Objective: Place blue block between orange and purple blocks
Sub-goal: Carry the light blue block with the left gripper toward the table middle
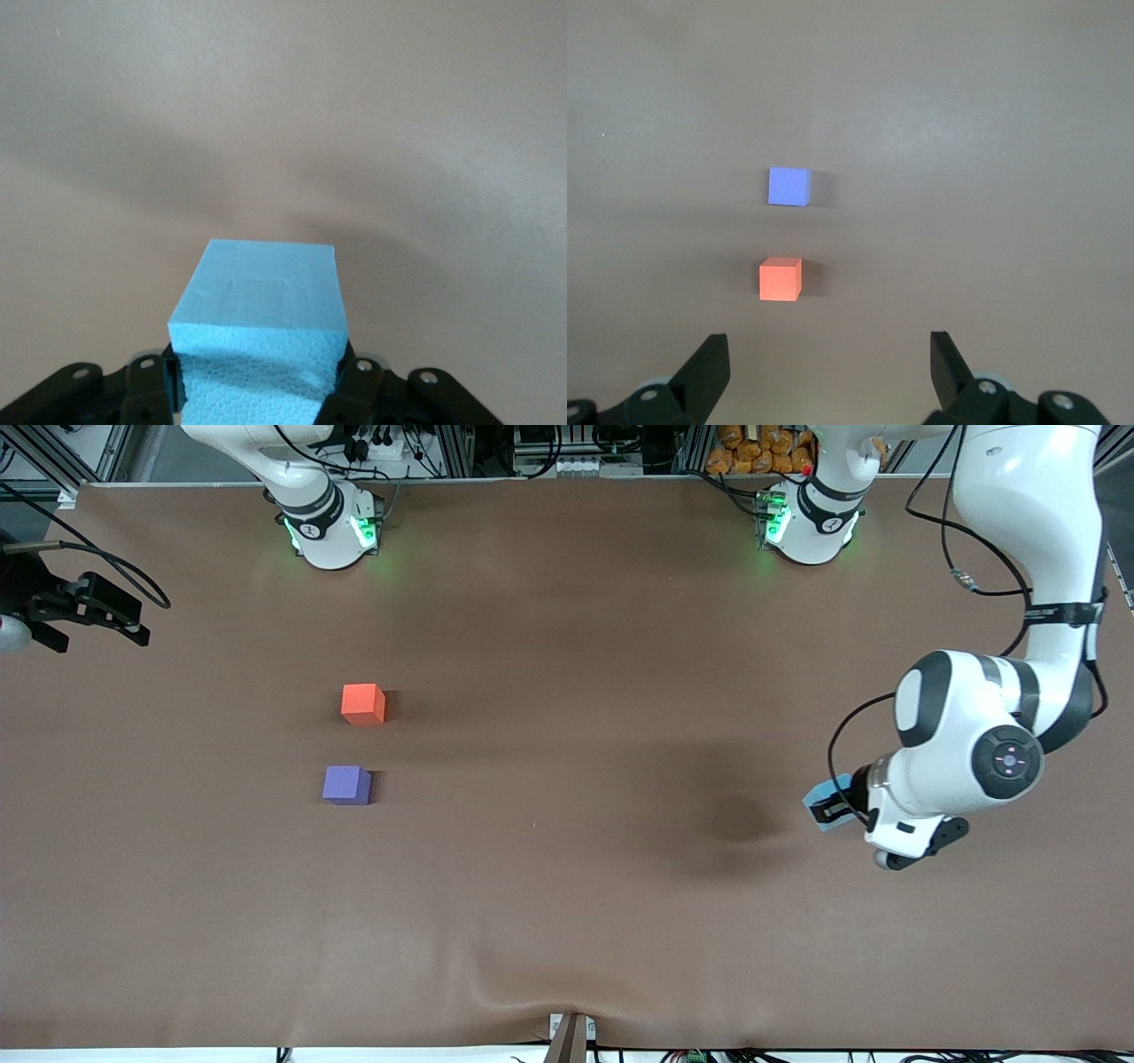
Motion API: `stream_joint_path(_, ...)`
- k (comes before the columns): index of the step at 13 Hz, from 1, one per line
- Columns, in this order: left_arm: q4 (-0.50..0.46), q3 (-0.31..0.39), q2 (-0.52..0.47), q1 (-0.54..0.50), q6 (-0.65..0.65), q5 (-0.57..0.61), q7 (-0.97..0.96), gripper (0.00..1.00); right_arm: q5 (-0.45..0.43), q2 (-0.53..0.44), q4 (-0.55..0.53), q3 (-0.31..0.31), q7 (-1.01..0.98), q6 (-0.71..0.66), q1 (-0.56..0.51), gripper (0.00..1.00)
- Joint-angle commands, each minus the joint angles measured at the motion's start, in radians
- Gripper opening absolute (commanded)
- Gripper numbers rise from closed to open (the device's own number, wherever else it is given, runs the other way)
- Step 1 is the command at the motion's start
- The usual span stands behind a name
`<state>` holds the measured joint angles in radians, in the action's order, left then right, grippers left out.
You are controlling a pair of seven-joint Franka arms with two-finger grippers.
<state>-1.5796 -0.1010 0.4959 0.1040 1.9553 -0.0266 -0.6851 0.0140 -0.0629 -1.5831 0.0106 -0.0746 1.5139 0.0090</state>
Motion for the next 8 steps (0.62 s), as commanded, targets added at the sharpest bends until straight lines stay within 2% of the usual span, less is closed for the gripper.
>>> stream_joint_path(1,0.006,0.001,0.0,0.035,-0.018,-0.051,-0.146,0.38,0.011,-0.023,-0.017,0.017,0.012,-0.001,0.02,1.0)
stream_joint_path(4,0.074,0.001,0.018,0.106,-0.018,-0.131,-0.405,0.38,0.011,-0.021,-0.017,0.017,0.01,-0.003,0.02,1.0)
stream_joint_path(8,0.179,0.001,0.07,0.238,0.001,-0.174,-0.753,0.38,0.011,-0.021,-0.017,0.016,0.01,-0.001,0.019,1.0)
